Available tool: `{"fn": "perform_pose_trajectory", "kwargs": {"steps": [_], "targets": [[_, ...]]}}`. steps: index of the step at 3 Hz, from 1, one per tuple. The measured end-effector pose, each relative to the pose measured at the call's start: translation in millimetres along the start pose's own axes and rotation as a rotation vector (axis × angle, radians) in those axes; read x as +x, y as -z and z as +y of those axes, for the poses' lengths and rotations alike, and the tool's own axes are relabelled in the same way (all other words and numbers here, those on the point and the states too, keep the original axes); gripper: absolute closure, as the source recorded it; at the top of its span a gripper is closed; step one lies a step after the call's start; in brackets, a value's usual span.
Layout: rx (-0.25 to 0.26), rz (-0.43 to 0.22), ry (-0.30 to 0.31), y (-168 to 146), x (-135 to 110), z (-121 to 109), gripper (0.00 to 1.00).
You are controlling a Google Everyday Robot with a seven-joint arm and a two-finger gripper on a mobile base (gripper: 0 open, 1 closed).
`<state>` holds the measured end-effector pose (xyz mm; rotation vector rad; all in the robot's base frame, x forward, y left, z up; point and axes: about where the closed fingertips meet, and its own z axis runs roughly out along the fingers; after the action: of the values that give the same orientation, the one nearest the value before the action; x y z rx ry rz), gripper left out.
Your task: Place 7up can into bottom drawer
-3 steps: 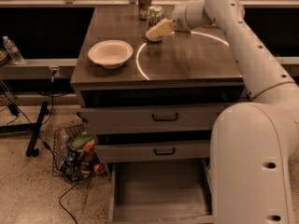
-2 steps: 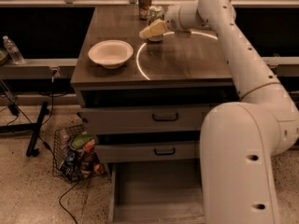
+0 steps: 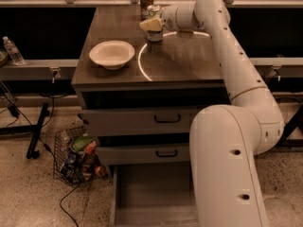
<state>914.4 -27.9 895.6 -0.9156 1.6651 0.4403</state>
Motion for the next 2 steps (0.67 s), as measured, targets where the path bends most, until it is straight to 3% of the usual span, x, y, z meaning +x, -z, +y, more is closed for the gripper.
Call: {"fn": "perform_pose_trajectory", "kwargs": {"steps": [1,2], "targets": [[-0.009,-0.022,0.000,2.7,-7.4,0.6,0.64],[-0.077,-0.033,0.041,24.1,-20.0,17.9,0.88]]}}
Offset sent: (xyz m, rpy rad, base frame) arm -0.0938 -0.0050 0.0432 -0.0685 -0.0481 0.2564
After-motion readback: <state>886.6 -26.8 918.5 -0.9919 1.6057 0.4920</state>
